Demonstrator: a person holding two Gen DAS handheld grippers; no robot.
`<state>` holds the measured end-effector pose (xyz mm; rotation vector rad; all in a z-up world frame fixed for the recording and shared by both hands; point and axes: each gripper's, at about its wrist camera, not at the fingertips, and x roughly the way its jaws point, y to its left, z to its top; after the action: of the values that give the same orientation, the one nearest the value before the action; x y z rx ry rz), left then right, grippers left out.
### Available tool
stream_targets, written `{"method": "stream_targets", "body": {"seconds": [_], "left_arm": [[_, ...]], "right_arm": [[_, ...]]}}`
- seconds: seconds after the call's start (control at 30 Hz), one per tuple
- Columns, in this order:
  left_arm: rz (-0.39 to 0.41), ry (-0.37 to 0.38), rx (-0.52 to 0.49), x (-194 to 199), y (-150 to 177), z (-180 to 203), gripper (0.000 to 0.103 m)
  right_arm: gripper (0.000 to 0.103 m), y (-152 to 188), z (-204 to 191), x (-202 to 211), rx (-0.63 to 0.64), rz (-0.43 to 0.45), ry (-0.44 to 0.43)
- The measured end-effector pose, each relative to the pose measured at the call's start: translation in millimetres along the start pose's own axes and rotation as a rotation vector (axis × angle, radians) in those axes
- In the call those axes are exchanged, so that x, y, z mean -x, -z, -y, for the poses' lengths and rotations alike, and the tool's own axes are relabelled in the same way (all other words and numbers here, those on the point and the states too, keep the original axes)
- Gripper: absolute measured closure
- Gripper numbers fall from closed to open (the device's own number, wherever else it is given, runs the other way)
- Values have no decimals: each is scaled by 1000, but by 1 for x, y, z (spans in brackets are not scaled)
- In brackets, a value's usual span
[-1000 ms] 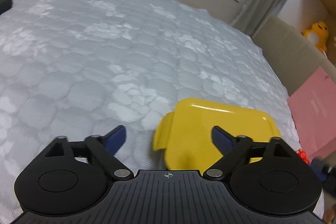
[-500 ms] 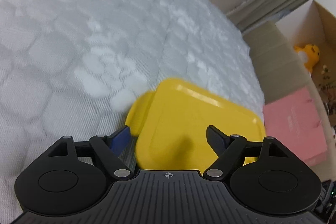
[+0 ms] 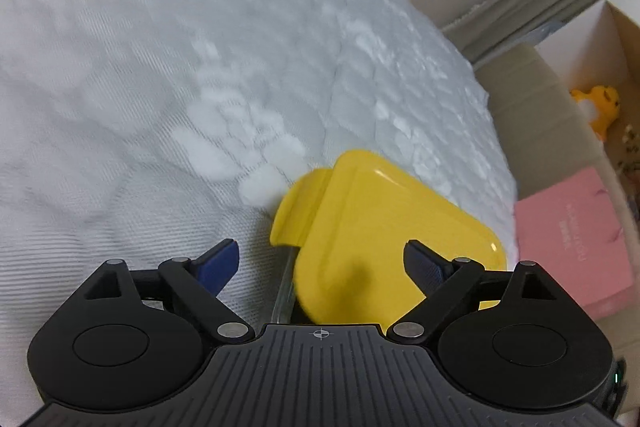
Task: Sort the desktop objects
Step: 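Lower the yellow lid onto the glass container with the right gripper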
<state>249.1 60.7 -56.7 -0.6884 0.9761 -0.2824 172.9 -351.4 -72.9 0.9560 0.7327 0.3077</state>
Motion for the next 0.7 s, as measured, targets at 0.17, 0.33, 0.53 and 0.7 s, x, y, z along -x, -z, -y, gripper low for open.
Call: {"method": "stream_targets", "body": {"seconds": [0.17, 0.33, 0.53, 0.7], "left_arm": [[-70, 194, 110, -39, -19, -22, 9], [-68, 96, 45, -41, -21, -12, 34], [-96, 137, 84, -39, -24, -20, 33], [-39, 123, 55, -42, -33, -13, 26]], "right_arm": [[53, -2, -32, 6, 181, 109, 84], [66, -5, -49, -21, 225, 59, 130], [70, -8, -63, -9, 246, 91, 101], [74, -16, -64, -12, 206, 65, 67]]}}
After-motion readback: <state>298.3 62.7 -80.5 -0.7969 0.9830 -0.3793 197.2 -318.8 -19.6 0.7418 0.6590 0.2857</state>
